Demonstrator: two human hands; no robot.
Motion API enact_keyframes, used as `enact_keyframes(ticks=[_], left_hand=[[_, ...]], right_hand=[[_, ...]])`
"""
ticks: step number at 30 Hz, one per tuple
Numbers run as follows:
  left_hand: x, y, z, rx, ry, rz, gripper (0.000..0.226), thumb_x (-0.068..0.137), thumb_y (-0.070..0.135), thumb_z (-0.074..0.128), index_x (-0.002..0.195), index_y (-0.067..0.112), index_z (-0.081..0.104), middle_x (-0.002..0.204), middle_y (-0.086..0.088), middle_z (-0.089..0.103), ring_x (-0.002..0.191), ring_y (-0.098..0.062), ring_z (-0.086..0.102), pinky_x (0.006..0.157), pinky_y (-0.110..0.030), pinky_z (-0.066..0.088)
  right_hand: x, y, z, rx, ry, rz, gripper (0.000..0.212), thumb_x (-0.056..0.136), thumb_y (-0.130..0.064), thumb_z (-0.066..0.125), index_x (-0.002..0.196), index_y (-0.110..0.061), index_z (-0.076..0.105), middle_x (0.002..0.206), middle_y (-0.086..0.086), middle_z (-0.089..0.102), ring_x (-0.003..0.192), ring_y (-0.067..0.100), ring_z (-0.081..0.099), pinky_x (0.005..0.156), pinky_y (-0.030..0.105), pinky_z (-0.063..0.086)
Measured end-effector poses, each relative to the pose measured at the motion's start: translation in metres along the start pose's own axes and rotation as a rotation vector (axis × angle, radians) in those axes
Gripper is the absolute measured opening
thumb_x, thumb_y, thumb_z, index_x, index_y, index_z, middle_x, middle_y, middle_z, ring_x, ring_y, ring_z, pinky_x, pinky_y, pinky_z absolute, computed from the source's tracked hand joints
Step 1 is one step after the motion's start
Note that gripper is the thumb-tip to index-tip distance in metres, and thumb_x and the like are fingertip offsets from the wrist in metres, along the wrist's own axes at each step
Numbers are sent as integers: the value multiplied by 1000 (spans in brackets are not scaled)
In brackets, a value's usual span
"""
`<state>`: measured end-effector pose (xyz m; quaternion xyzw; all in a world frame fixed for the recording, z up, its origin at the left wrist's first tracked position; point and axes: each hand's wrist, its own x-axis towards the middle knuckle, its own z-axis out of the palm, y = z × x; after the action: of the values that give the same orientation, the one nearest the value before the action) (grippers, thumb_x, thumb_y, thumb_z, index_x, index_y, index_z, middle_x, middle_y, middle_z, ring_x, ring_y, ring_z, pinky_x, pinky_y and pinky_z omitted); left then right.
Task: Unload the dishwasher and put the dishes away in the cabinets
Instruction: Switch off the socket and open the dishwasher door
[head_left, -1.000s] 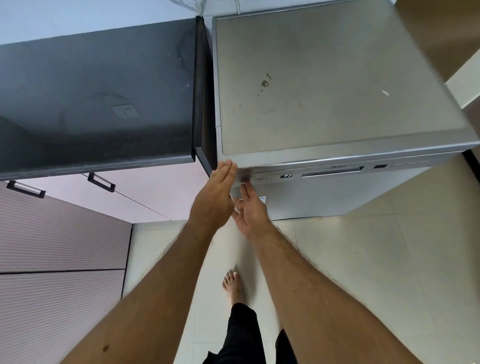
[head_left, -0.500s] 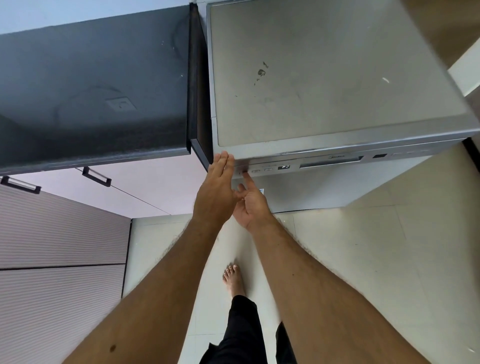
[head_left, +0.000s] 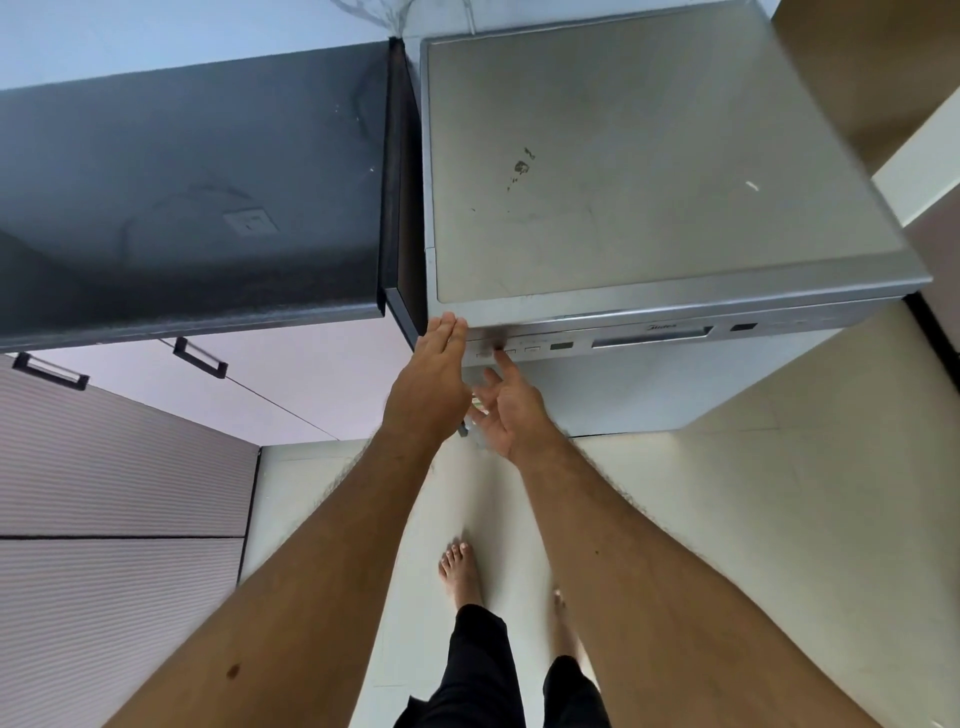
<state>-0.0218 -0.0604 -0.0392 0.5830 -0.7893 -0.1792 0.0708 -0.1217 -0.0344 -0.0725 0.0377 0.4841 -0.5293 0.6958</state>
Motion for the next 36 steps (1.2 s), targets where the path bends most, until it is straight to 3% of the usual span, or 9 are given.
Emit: enact_keyframes(ticks=[4,7,10,12,15,17,27,36], left_hand=[[2,7,-9,8,-57,-27,70,98,3,45,157,16,11,165,-1,5,152,-19,2,122,-41,19],[4,12,-15,37,-109,-56,68,100,9,46,157,15,10,165,-3,6,152,-20,4,122,-41,18],[9,13,-20,59,-186,-54,66,100,26,51,155,17,16,163,-5,17,149,-25,15,119,-46,26],[10,16,-29,102,-197,-35,68,97,28,56,154,16,20,160,-7,23,148,-27,17,119,-48,27],[6,30,-52,113,-110,-13,75,96,10,54,156,11,11,164,-7,10,151,-27,1,122,-44,12],[8,41,-68,100,-16,3,80,92,-1,49,157,11,4,165,-5,2,151,-24,-6,122,-41,6],[37,72,-131,1,273,11,77,94,4,43,157,14,-1,165,-5,-3,151,-21,-8,123,-39,2],[113,70,-147,-6,387,111,74,97,9,39,156,14,-6,164,-3,-8,150,-17,-11,122,-34,-2]], right_hand=[[4,-22,-16,-78,111,-86,37,103,-17,49,140,-18,52,146,3,51,135,27,45,99,38,43],[-1,-39,-22,-250,120,-147,33,99,-10,53,129,-20,63,126,3,65,124,27,55,96,36,47],[-12,-54,-24,-644,91,-345,31,96,-7,55,120,-18,69,123,7,69,119,28,60,106,40,46],[-23,-67,-23,-947,70,-479,37,94,-5,54,129,-12,64,128,5,66,121,23,59,109,32,42],[-41,-90,-18,-1395,59,-621,56,88,-1,50,143,-11,51,144,7,53,132,22,49,112,27,33],[-52,-106,-12,-1560,48,-698,62,87,-2,50,148,-12,44,150,7,46,137,21,43,115,28,28],[-92,-193,32,-1687,66,-1094,62,91,-1,47,151,-15,37,162,6,23,149,22,19,119,36,25],[-49,-237,81,-1724,150,-1167,63,95,-11,53,154,-17,31,165,4,9,151,21,11,119,34,22]])
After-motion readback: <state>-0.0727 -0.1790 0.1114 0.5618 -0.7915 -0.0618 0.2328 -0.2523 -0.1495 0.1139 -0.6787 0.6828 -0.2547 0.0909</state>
